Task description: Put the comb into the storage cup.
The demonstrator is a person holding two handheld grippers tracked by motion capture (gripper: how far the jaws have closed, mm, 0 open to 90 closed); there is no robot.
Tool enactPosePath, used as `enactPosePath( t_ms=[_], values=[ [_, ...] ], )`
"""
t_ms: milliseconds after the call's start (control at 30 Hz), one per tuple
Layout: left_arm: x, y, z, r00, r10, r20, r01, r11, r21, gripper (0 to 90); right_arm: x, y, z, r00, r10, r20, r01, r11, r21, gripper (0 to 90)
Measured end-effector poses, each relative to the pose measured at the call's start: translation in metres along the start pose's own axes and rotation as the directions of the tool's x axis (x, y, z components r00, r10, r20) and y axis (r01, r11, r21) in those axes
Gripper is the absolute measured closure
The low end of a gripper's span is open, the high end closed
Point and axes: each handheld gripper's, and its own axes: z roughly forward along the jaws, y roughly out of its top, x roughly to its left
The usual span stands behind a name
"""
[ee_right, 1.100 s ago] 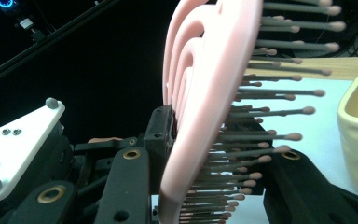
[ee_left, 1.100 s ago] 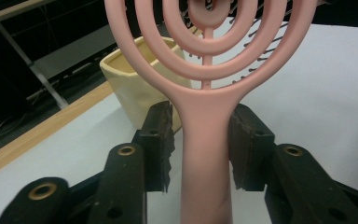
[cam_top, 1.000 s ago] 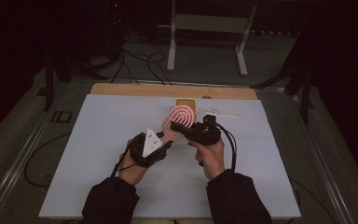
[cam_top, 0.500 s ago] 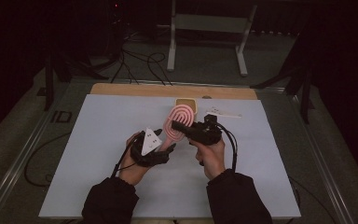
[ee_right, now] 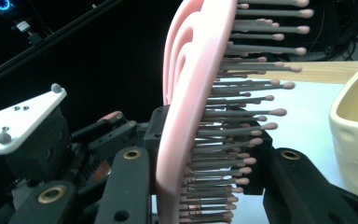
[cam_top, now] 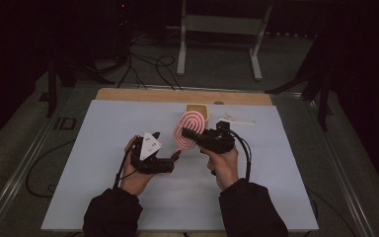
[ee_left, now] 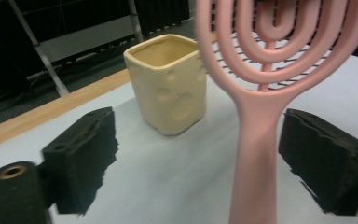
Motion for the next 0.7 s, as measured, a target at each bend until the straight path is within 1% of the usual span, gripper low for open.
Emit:
enactPosePath(
  t_ms=[33,167,233,267,300,433,500,567,633,700],
  values=[
    [0.002,0.0,-0.001,1.0,-0.004,-0.005,0.004,1.0,0.0,8.4,0.0,0.0,0.0,1.0,0.001,0.002,-0.001,1.0,0.002,63.9],
    [0.009,-0.003,-0.006,0.9996,-0.029,0.005,0.029,0.9995,-0.01,0.9,-0.001,0.001,-0.001,1.0,-0.001,0.004,0.001,1.0,0.001,63.9],
    [0.012,-0.006,-0.009,0.9995,-0.033,0.003,0.033,0.9993,-0.017,0.3,-0.002,0.002,-0.002,1.0,0.002,0.007,-0.002,1.0,0.0,63.9],
    [0.013,-0.008,-0.011,0.9992,-0.039,0.01,0.04,0.999,-0.018,0.3,-0.002,0.002,-0.002,1.0,0.004,0.008,-0.004,1.0,-0.002,63.9],
    [0.015,-0.01,-0.013,0.999,-0.044,0.009,0.044,0.9989,-0.014,0.2,-0.003,0.002,-0.002,1.0,0.003,0.008,-0.003,1.0,-0.004,63.9],
    [0.023,-0.019,-0.021,0.9986,-0.054,-0.001,0.054,0.9986,-0.003,0.1,-0.003,0.003,-0.003,0.9999,0.004,0.014,-0.004,1.0,-0.004,64.0],
    [0.026,-0.025,-0.026,0.9979,-0.064,-0.012,0.064,0.9979,0.001,0.1,-0.004,0.003,-0.003,0.9999,0.004,0.016,-0.004,1.0,-0.005,63.9],
    [0.03,-0.032,-0.03,0.9964,-0.083,-0.018,0.082,0.9966,-0.007,0.1,-0.004,0.003,-0.003,0.9999,0.004,0.015,-0.004,1.0,-0.005,64.0],
    [0.032,-0.039,-0.033,0.996,-0.087,-0.02,0.087,0.9962,-0.007,0.1,-0.004,0.003,-0.002,0.9999,0.006,0.015,-0.006,1.0,-0.003,63.9],
    [0.034,-0.046,-0.037,0.9964,-0.077,-0.035,0.077,0.997,-0.001,0.1,-0.003,0.003,-0.002,0.9999,0.004,0.016,-0.004,1.0,-0.002,63.9]
  ],
)
